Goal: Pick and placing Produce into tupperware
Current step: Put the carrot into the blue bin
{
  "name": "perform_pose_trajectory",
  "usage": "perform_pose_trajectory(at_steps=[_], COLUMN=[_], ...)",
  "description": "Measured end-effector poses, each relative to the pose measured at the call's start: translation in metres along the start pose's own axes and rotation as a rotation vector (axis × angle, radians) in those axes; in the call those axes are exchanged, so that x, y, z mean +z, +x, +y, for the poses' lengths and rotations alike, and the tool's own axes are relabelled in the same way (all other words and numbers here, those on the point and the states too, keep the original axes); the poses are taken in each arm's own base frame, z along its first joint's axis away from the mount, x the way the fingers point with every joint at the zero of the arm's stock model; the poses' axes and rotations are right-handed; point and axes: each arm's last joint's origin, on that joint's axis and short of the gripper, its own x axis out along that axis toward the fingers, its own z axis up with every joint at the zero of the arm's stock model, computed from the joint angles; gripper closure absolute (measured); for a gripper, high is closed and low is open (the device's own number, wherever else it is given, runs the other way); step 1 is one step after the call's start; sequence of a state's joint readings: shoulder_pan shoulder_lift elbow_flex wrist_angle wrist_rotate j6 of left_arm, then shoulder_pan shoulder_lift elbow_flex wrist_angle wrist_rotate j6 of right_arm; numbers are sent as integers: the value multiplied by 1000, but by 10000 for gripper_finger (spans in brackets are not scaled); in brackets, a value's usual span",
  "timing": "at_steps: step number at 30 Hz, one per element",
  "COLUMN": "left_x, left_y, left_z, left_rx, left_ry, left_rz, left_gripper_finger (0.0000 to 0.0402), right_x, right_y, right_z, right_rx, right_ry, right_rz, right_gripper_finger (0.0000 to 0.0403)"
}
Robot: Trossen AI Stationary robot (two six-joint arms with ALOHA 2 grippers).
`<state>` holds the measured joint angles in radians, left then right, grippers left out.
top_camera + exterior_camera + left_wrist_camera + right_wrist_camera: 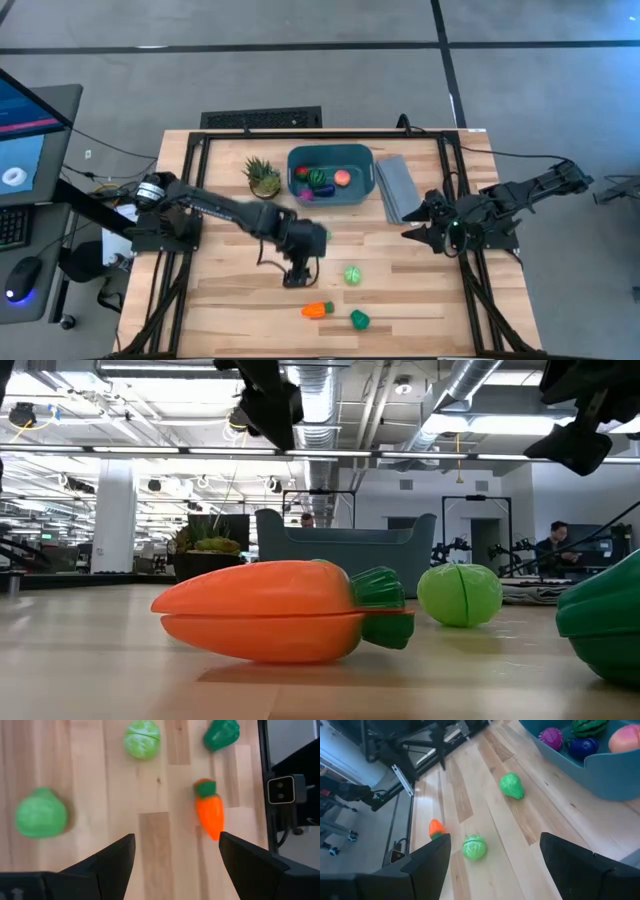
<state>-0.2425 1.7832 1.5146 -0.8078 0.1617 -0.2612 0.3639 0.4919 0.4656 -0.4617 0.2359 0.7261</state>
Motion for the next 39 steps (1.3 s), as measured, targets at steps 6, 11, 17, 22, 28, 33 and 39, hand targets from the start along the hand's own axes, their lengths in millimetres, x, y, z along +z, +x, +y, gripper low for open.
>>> perform_pose_trajectory(at_steps=[6, 11, 17, 22, 28, 33, 39], left_x=[-9, -20, -37, -46, -56, -64, -71], left_y=[6, 19, 40, 49, 61, 67, 70], left_z=[-38, -58, -67, -75, -83, -86, -87], left_rx=[99, 115, 110, 74, 21, 25, 117], left_ry=[-38, -95, -162, -180, -190, -211, -287], left_rz=[-66, -139, -178, -209, -282, -320, -396], left_gripper_finger=[125, 125, 125, 125, 125, 125, 125], right_x=[-1, -1, -1, -2, -2, -1, -2], right_y=[-1, -1, -2, -2, -3, -5, -6], right_z=[3, 4, 8, 10, 12, 18, 19], right_rx=[22, 25, 61, 76, 41, 95, 109], right_ry=[-9, -12, -2, 35, 100, 66, -11], right_rz=[7, -12, -24, -11, -65, -89, -71], right_gripper_finger=[74, 74, 74, 74, 74, 74, 74])
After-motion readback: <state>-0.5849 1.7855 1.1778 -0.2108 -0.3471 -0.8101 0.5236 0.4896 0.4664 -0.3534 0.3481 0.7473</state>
